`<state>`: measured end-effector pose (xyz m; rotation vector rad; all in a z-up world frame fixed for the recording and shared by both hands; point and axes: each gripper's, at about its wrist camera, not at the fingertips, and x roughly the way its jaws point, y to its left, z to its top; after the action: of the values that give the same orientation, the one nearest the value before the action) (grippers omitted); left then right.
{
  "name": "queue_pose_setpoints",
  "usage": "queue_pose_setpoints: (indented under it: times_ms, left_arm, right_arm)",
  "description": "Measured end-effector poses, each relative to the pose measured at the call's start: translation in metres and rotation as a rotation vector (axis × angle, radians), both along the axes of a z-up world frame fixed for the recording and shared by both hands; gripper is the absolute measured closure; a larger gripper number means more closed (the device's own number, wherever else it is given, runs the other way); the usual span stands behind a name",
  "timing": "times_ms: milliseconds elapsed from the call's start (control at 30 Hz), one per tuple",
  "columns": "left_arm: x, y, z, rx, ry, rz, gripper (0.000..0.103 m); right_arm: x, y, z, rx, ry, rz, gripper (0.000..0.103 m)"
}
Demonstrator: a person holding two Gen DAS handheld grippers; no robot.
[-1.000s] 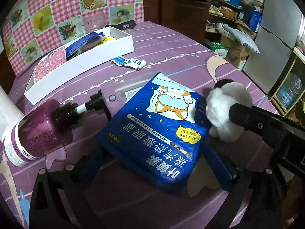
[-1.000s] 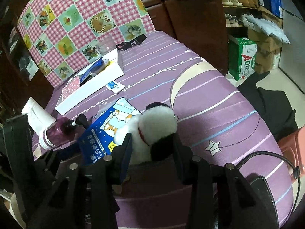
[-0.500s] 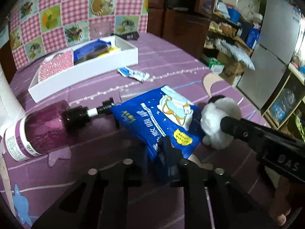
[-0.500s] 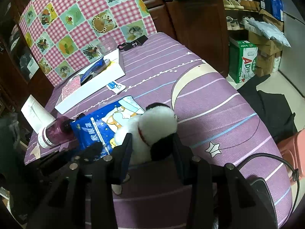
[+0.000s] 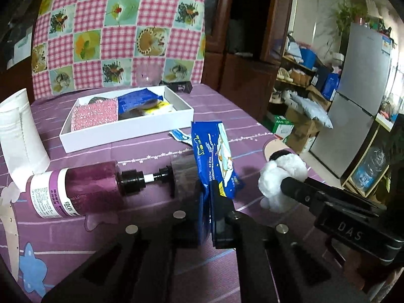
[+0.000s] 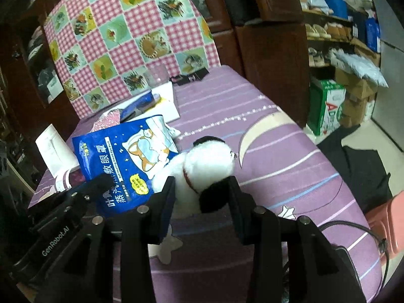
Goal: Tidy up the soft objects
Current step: 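Carry the plush toy and blue cartoon packet up over the white tray with both grippers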
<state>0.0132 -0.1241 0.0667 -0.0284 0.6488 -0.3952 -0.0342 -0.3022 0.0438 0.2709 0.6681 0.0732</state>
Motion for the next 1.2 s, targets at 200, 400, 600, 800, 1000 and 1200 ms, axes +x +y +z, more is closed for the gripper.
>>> queue_pose_setpoints:
  times_ms: [200, 400, 600, 800, 1000, 1200]
  left_arm:
    - [-0.005, 0.005, 0.016, -0.012, -0.058, 0.013, 0.100]
    - [-0.003, 0.011, 0.029, 0.003, -0.098, 0.030, 0.100]
    - [0.006, 0.019, 0.039, -0.015, -0.089, 0.003, 0.100]
    - [0.022, 0.041, 0.059, -0.016, -0.111, 0.070, 0.100]
    - [0.047, 0.074, 0.092, -0.060, -0.152, 0.181, 0.100]
    - [0.083, 0.103, 0.124, -0.181, -0.159, 0.203, 0.100]
  right_arm:
    - [0.000, 0.008, 0.007, -0.006, -0.029, 0.028, 0.061]
    - [0.004, 0.015, 0.024, 0.004, -0.012, 0.021, 0.061]
    - [0.012, 0.018, 0.049, 0.024, 0.003, 0.017, 0.061]
    - [0.033, 0.033, 0.075, 0.070, 0.003, 0.062, 0.061]
    - [0.073, 0.060, 0.097, 0.123, 0.015, 0.102, 0.061]
    - [0.122, 0.072, 0.123, 0.239, 0.020, 0.091, 0.061]
